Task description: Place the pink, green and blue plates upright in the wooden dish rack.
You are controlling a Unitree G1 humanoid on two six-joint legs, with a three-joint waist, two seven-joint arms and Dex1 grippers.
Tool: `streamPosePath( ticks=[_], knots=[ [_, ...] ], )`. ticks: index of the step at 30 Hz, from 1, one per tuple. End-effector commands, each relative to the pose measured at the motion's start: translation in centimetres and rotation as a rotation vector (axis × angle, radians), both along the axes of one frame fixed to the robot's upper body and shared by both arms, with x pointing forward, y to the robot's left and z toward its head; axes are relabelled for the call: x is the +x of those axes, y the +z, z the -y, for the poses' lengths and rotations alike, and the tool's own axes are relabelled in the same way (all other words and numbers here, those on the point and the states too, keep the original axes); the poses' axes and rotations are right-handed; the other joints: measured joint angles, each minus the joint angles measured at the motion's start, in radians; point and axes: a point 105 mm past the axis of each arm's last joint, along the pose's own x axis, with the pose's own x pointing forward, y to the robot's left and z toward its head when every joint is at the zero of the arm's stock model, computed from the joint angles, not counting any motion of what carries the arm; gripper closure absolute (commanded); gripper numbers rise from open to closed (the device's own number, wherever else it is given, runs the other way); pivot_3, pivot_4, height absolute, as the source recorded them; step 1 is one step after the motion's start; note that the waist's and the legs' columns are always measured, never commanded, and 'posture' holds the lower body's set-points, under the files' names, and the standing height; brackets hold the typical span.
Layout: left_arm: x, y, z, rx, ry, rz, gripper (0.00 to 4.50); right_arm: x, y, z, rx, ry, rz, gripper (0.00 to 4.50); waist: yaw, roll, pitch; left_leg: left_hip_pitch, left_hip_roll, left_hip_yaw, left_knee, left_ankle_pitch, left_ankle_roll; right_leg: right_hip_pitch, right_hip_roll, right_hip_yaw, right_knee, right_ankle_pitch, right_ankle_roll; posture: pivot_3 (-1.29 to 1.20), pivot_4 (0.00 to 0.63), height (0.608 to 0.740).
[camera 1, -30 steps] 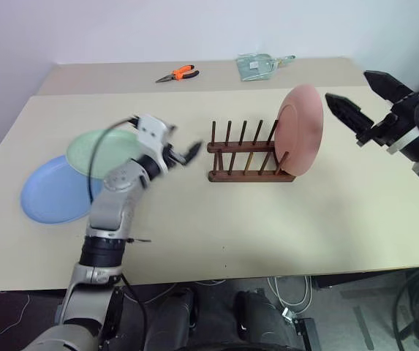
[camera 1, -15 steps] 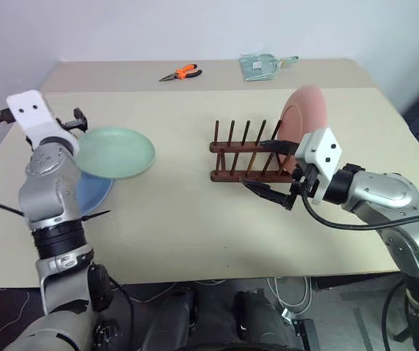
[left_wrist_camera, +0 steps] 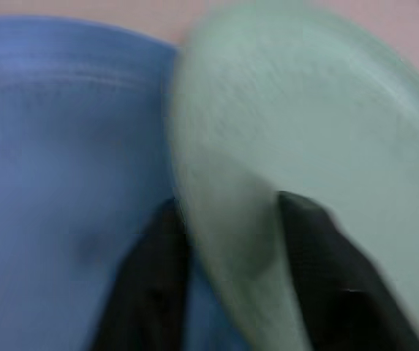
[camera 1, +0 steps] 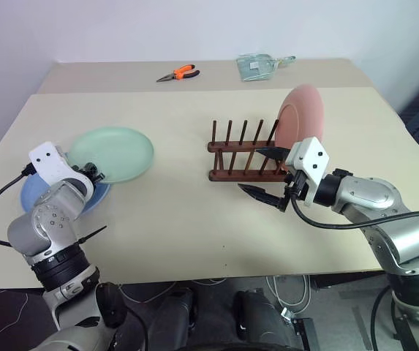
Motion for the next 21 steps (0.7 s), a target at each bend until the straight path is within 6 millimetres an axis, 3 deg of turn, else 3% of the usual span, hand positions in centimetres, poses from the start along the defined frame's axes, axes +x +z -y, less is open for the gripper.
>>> streamPosePath(
  ticks=[1,4,7,11,15,20,21],
  knots=[
    [1.1,4.2,1.6,0.021,-0.09,0.203,4.43,-0.1,1.0,0.1,0.009,-0.004,0.042,0.0,0.002,0.0,0.0,0.0,0.0,0.0,0.0,0.0,0.0,0.0,0.0,0.0,0.0,0.0,0.0,0.0,0.15,0.719],
    [1.5,7.2,3.5,0.046,-0.189,0.348,4.43,-0.2,1.6,-0.2,-0.009,0.0,0.08,0.0,0.003,0.0,0.0,0.0,0.0,0.0,0.0,0.0,0.0,0.0,-0.001,0.0,0.0,0.0,0.0,0.0,0.15,0.719],
    [1.7,9.7,7.0,0.11,-0.351,0.442,4.43,-0.7,2.2,-1.6,-0.036,0.035,0.15,0.0,0.001,0.0,0.0,0.0,0.0,0.0,0.0,0.0,0.0,0.0,-0.001,0.0,-0.001,0.0,0.0,0.0,0.15,0.719],
    [1.5,11.3,12.0,0.137,-0.543,0.492,4.43,-0.6,3.0,-3.8,-0.063,0.059,0.251,0.0,-0.002,0.0,0.0,0.0,0.0,0.0,0.0,0.0,-0.001,0.0,0.0,0.001,0.0,0.0,0.0,0.0,0.15,0.719],
    [0.8,12.6,15.4,0.086,-0.652,0.541,4.43,0.7,2.4,-5.2,-0.197,0.047,0.375,0.0,-0.002,0.0,0.0,0.0,0.0,0.0,0.0,0.0,-0.001,-0.001,0.0,0.001,0.0,0.0,0.0,0.0,0.15,0.719],
    [0.0,13.4,17.6,-0.001,-0.72,0.566,4.43,3.3,1.1,-6.0,-0.4,-0.001,0.517,0.0,-0.002,0.0,0.0,0.0,0.0,0.0,0.0,0.005,-0.007,-0.001,0.001,0.0,0.001,0.0,0.0,0.0,0.15,0.719],
    [0.0,13.4,17.7,-0.003,-0.723,0.565,4.5,3.8,1.0,-5.9,-0.415,-0.017,0.534,0.52,-0.002,0.0,0.0,0.0,0.0,0.0,0.0,0.005,-0.007,-0.001,0.001,0.0,0.001,0.0,0.0,0.0,0.15,0.719]
  ],
)
